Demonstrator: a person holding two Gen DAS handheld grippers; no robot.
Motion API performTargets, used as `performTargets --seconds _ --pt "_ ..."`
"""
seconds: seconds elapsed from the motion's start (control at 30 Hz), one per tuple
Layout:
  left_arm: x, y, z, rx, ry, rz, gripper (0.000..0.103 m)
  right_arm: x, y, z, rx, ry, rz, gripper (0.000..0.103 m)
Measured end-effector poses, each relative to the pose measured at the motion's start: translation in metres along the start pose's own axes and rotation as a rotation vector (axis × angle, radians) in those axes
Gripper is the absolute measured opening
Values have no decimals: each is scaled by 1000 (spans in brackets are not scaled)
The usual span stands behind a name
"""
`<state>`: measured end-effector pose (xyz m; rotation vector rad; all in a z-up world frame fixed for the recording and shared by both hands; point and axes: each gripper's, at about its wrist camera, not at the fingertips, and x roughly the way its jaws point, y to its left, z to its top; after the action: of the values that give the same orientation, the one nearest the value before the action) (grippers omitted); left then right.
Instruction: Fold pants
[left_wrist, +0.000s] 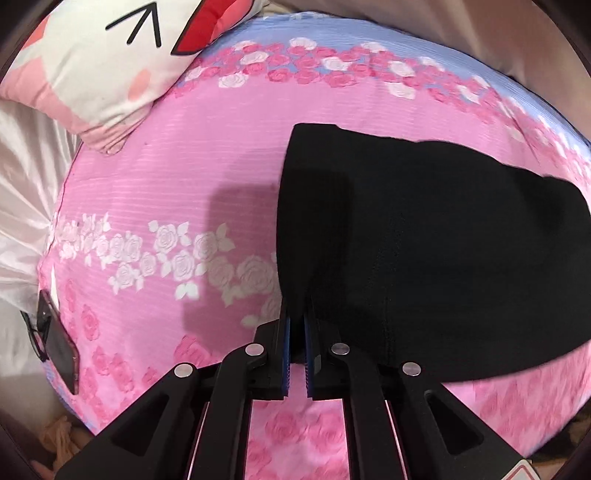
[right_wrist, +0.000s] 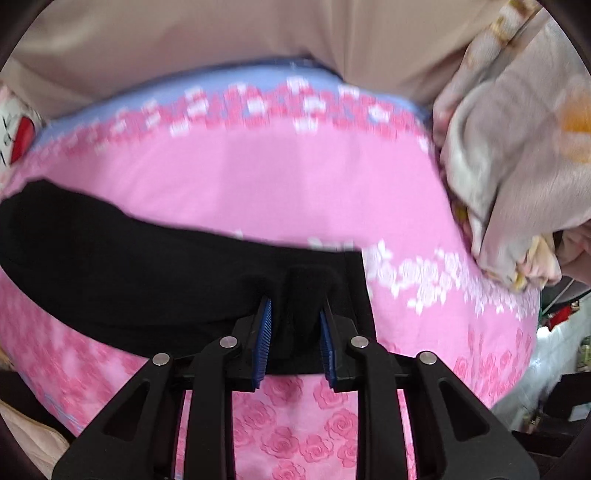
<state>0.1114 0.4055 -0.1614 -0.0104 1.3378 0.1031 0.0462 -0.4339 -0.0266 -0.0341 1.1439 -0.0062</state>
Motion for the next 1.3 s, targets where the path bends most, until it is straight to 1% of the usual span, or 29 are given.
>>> performTargets --seconds 0.03,0.13,0.17,0.2,0.23,0.3,0.37,0.43,0.47,0.5,0.53,0.57,0.6,0.63,0.67,0.7,0.77,0.83,0.87,0.93,0.97,1.0,1.07,1.1,1.13,1.17,1.2,1.27,1.3 --pt "1 1 1 -4 -1 -1 5 -9 -2 5 15 -32 2 23" --pt "-10 4 0 16 0 6 7 -73 -7 21 54 -246 21 22" --pt "-14 4 -1 23 0 8 8 -92 -12 21 66 -298 26 22" --pt "-16 4 -3 25 -2 5 8 -103 -18 17 65 -311 10 22" --pt "-19 4 -6 25 -3 9 9 -104 -26 11 68 -288 -18 22" --pt "-14 -1 -5 20 4 22 11 -85 -51 -11 145 -201 -47 22" --pt "-9 -4 -9 11 26 54 16 -59 -78 -41 306 -106 -68 23" --pt "-10 -4 -13 -6 34 116 23 -51 -86 -55 421 -101 5 23" --pt "-13 -4 -17 -14 37 137 26 -51 -83 -58 456 -122 36 28" --pt "-17 -3 -20 -25 35 158 37 -54 -75 -58 491 -154 89 41" --pt "-24 -1 -26 -41 25 181 42 -55 -67 -58 504 -177 134 54" --pt "-32 1 -31 -60 12 183 44 -56 -58 -56 504 -197 150 87" --pt "-39 4 -37 -81 4 180 48 -59 -44 -56 501 -227 157 96" --pt "-47 7 -44 -111 -4 180 50 -58 -34 -56 503 -238 193 96" --pt "-55 8 -50 -135 -11 184 50 -55 -28 -55 528 -223 222 95" --pt "-61 8 -54 -149 -19 188 50 -49 -24 -54 605 -187 237 95" --pt "-83 -7 -57 -155 -87 188 50 -38 -22 -50 761 -166 309 95" --pt "-100 -31 -51 -138 -161 169 51 -31 -16 -42 845 -150 351 94" --pt "-107 -47 -45 -139 -201 138 52 -28 -10 -36 875 -129 337 94" --pt "-115 -84 -31 -143 -271 90 60 -19 7 -18 875 -62 262 93" --pt "-119 -103 -26 -136 -300 60 60 -14 14 -10 865 -33 193 93" --pt "-123 -123 -21 -127 -331 27 61 -6 19 1 856 -6 86 93" --pt "-128 -172 -13 -98 -376 -47 63 9 19 14 865 16 -52 93" --pt "-130 -188 -11 -88 -389 -69 63 20 18 21 850 31 -113 79" --pt "-132 -212 -10 -75 -404 -108 64 31 17 25 830 57 -141 57" --pt "-133 -232 -10 -61 -410 -137 64 48 11 22 841 91 -105 19" --pt "-134 -250 -10 -43 -412 -163 64 56 4 15 888 105 -52 12" --pt "-134 -274 -11 -4 -413 -188 64 45 -3 6 921 53 43 11" --pt "-135 -285 -13 18 -409 -183 64 22 -6 3 918 -49 158 10"
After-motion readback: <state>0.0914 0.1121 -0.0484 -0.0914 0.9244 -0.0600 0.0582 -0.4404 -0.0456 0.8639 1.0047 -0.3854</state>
